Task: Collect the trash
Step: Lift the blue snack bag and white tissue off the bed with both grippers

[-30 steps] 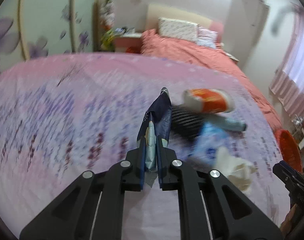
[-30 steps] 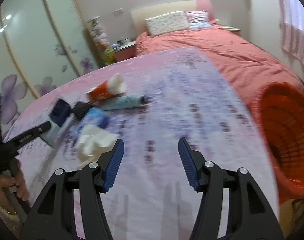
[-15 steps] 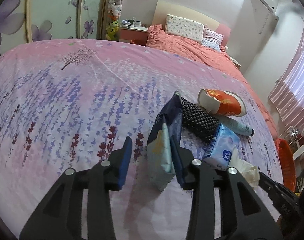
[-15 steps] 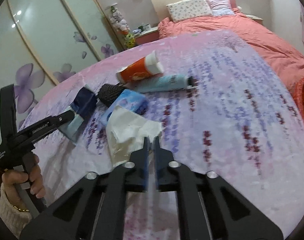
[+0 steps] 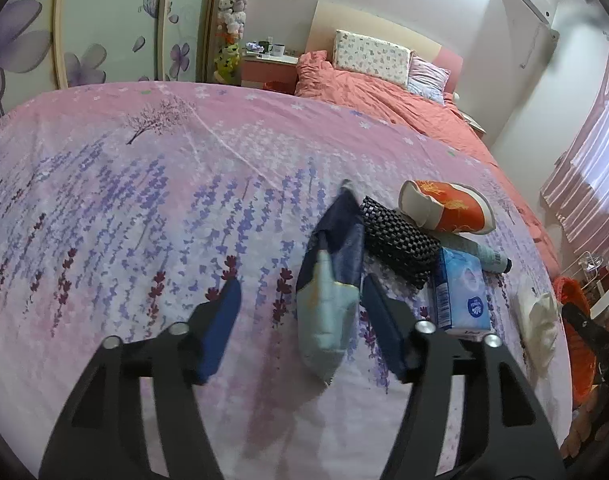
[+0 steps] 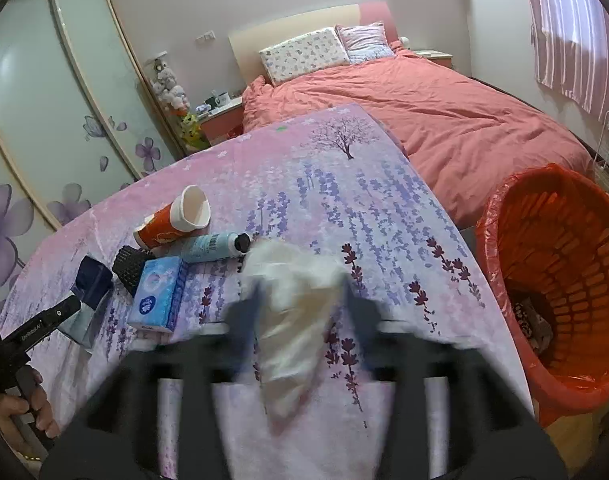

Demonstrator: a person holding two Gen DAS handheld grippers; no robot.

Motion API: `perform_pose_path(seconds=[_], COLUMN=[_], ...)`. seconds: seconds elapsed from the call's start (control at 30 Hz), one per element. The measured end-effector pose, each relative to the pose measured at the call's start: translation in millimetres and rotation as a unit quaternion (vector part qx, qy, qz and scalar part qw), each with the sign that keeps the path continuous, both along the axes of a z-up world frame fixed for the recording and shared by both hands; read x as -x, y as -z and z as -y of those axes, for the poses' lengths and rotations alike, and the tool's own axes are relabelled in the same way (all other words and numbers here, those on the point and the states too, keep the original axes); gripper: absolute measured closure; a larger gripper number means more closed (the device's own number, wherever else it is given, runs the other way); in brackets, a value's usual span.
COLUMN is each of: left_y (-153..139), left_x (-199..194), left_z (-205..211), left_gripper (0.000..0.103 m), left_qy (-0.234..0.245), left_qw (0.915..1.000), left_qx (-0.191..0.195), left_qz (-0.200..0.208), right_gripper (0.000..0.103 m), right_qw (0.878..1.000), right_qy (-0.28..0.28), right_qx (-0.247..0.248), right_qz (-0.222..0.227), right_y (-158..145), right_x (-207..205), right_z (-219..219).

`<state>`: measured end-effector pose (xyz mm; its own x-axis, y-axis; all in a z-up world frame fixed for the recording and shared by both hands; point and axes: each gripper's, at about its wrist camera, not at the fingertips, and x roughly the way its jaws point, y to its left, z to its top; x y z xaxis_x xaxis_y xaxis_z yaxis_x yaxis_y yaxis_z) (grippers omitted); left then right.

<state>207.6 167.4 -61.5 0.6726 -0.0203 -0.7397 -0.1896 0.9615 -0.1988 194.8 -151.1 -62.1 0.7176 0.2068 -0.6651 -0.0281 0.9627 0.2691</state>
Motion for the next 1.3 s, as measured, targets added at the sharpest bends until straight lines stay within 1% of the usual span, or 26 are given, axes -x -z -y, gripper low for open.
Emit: perform_pose_path(seconds=[0.07,0.1,0.13,0.23,0.3,0.43,0.57,0.63,0.7,0.73,0.87,1.07,1.3], left_y=[-1,-1,0,2,3,7,15,19,24,24,27,26,27], left_x=[-1,-1,-3,-9,-14,-24,-32,-35,-38,-37,-35,-32,-33], left_z=[0,0,0,2,6,20,33,35,33,31,20,16,16], left_gripper=[0.035,0.033,0.032,0.032,0.032,0.032,0.033,0.038,0.042,0.043,0.043,0.043,0.035], left_qy=[0.0,-0.001,-0.001,0.0,0.002,0.018,0.028,0.026,0.021,0.017,0.009,-0.006,0.001], left_qw=[1.0,1.0,1.0,0.9997,0.9992,0.9967,0.991,0.9894,0.9897,0.9907,0.9933,0.9941,0.9941], left_qx=[-0.002,-0.004,-0.007,-0.023,-0.038,-0.076,-0.128,-0.138,-0.132,-0.125,-0.104,-0.096,-0.094], left_qz=[0.001,0.001,-0.002,-0.011,-0.014,-0.019,-0.028,-0.036,-0.052,-0.05,-0.051,-0.051,-0.053], right_gripper=[0.04,0.036,0.034,0.034,0.033,0.031,0.031,0.031,0.031,0.031,0.031,0.029,0.028], right_qw=[1.0,1.0,1.0,0.998,0.997,0.995,0.995,0.995,0.995,0.995,0.995,0.992,0.99], right_qy=[-0.01,-0.015,-0.017,-0.015,-0.012,-0.014,-0.013,-0.013,-0.013,-0.013,-0.013,-0.012,-0.013], right_qx=[0.004,0.012,0.02,0.055,0.066,0.084,0.076,0.075,0.076,0.076,0.08,0.105,0.122], right_qz=[-0.003,-0.012,-0.017,-0.035,-0.043,-0.052,-0.056,-0.057,-0.057,-0.057,-0.058,-0.063,-0.067], right_y=[3,6,8,19,24,33,35,35,35,35,35,37,37], right_x=[-2,-6,-9,-18,-21,-24,-24,-24,-24,-24,-24,-23,-23], right_z=[-5,-9,-12,-23,-25,-27,-22,-22,-22,-21,-23,-29,-34])
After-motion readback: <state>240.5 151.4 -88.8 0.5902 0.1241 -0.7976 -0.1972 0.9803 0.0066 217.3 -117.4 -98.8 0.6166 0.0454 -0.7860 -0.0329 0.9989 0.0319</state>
